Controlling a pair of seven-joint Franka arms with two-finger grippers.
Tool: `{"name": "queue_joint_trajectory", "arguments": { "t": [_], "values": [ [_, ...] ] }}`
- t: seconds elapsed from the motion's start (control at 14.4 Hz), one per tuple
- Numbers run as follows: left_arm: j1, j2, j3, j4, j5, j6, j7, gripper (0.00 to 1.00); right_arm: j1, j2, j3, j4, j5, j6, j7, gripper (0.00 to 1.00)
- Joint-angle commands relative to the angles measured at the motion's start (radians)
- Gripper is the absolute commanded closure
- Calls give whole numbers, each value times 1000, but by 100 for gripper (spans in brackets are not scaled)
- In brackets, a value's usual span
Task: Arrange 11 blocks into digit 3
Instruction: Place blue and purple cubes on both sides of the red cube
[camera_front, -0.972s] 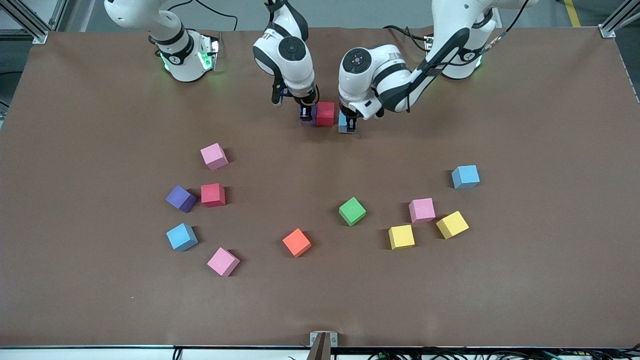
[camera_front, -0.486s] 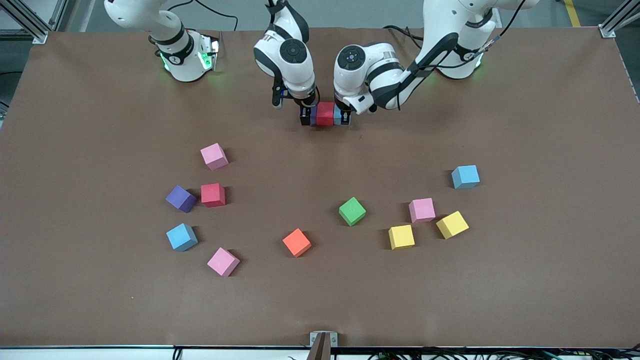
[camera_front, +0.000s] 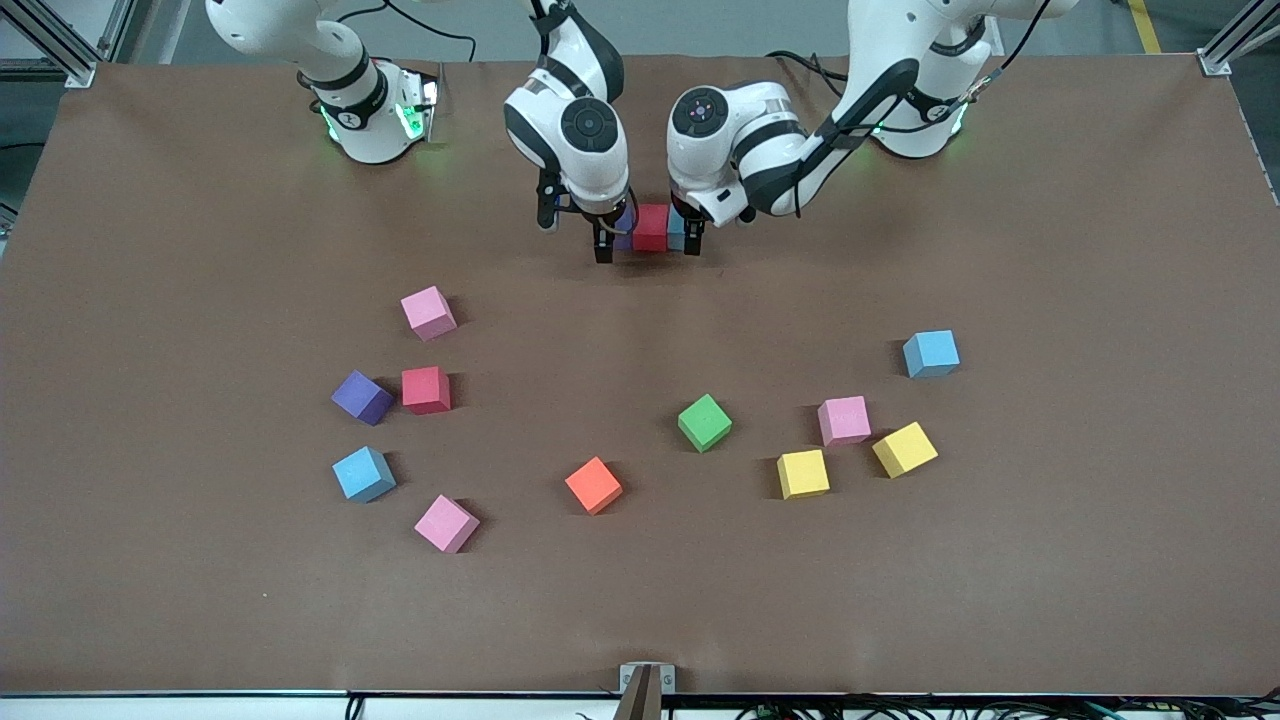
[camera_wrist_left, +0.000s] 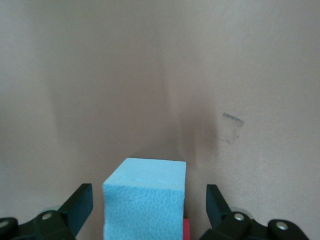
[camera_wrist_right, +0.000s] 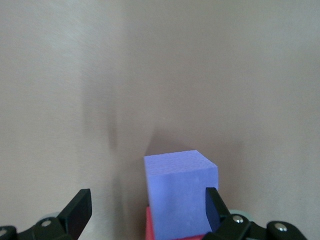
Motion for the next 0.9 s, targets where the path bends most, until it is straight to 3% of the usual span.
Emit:
{"name": "queue_joint_trajectory", "arguments": {
  "t": [0.0,0.14,0.28,0.56,0.83],
  "values": [
    [153,-66,-169,-2,42,-97,-120,0,-39,-72,10,-18,7,-74,-57,0],
    [331,-58,-332,12,41,-168,-44,0,-58,-87,10,-18,5,-90,-79,0],
    [430,-57,-404,52,42,-246,39,0,-68,-103,8,-17,5,-114,-117,0],
    [496,-39,-392,208,42,-355,352,0,-107,-126,-5,-6,-35,-133,-293,0],
    [488,18,-274,358,64,-360,564,0,-196,-113,-8,127,-162,-176,-520,0]
  ]
}}
